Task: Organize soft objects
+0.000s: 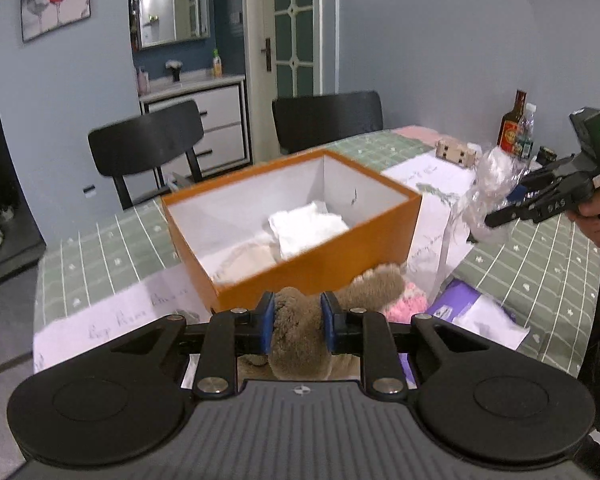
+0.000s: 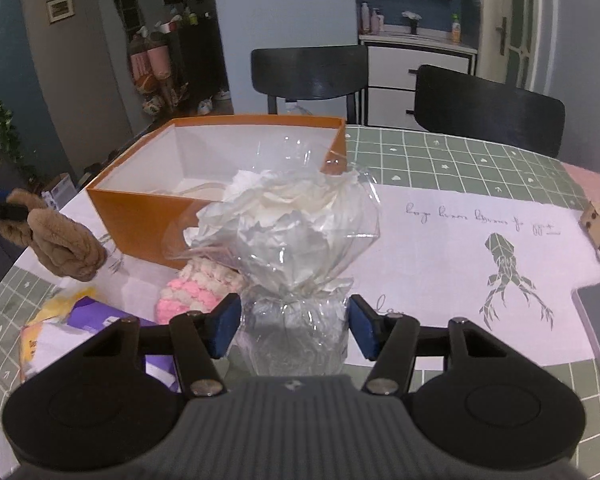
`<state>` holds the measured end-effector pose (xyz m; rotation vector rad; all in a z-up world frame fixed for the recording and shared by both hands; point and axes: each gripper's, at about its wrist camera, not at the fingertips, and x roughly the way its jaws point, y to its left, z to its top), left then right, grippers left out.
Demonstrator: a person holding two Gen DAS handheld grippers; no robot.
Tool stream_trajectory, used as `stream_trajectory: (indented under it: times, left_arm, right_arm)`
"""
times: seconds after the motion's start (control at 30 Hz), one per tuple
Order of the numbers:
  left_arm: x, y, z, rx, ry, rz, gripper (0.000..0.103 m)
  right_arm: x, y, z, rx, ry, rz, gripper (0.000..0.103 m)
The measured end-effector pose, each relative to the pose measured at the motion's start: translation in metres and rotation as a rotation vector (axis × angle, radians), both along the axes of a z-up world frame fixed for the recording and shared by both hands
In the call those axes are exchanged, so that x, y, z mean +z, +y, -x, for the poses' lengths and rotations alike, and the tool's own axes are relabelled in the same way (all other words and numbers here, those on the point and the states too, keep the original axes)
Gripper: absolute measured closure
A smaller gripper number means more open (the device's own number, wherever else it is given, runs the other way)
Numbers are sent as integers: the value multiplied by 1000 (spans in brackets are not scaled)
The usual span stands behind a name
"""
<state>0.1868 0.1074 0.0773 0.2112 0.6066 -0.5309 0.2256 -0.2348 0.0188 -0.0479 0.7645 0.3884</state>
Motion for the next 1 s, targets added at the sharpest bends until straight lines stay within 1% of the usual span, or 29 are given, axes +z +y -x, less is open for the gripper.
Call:
stream_trajectory:
  times: [0.1,0.27,0.43,0.57,0.8,1.0]
  left_arm:
    - [10,0,-5,-31,-6,11,79]
    - [23,-8,-26,-58,-27,12,81]
    - [25,-15,-45,-82,-25,4,83]
    - [29,-17,-61,-84,-28,-3,84]
    - [43,-21,-94,-80,-33,22,84]
    - [54,-24,-124,-60,-38,36,85]
  right_arm:
    - [4,4,-4,26,19,2,45]
    - [13,18,-17,61,18,-2,45]
    - [22,30,-29,92,13,-18,45]
    - [29,38,-37,120,9,-18,45]
    - [51,47,-54,144,-31,-18,45]
    - [60,62,-73,158,-53,-11,45]
